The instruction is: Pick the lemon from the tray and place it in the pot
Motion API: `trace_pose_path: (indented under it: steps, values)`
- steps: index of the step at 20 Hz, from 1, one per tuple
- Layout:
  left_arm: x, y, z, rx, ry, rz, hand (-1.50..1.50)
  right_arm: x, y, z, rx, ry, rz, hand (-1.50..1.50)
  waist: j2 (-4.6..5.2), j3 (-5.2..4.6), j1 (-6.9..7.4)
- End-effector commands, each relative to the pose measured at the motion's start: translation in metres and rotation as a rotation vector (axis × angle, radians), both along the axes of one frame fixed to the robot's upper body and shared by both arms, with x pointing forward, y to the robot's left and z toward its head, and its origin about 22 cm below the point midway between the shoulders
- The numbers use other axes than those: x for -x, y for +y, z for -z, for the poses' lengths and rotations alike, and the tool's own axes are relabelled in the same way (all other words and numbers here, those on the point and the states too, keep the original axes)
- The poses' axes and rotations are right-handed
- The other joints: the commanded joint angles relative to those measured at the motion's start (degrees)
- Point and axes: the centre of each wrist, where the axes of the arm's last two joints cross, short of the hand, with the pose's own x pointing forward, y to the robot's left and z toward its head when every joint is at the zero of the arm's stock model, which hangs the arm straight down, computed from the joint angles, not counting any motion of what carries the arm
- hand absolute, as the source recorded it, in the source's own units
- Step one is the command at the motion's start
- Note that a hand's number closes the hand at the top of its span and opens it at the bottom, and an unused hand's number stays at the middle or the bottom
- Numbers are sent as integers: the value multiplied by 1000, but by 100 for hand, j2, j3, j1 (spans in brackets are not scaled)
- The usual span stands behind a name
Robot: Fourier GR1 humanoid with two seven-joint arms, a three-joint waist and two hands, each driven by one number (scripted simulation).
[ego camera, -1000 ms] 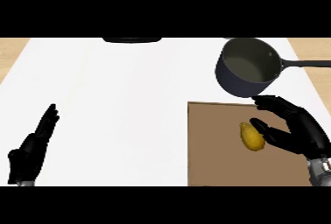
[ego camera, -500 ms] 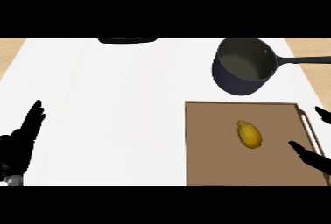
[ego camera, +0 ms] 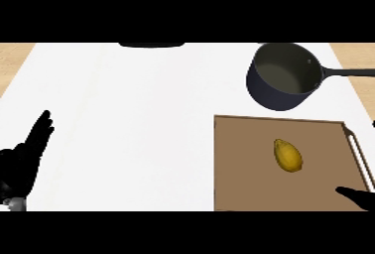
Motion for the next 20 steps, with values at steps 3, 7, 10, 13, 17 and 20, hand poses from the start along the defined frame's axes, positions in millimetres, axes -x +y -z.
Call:
trace_pose_path:
  steps: [3,7,10,13,17,20]
  values:
    - [-1,2,-1,-4,-7,15,0,-29,17,-51,92,211,-61,-150,12,-7,99]
    - [-19,-22,2,9,-11,48,0,-47,33,-59,212,437,-92,-150,57,-13,189]
    - [-15,-9,-1,-2,-12,50,0,-59,56,-57,252,585,-121,-150,59,-11,310]
    - [-21,-22,9,15,0,49,0,-73,70,-66,250,679,-161,-150,40,-6,165]
    - [-10,2,0,-18,1,20,0,-101,85,-67,241,774,-189,-150,22,1,152]
    - [-7,-5,13,-7,8,12,0,-111,115,-70,255,795,-204,-150,15,0,108]
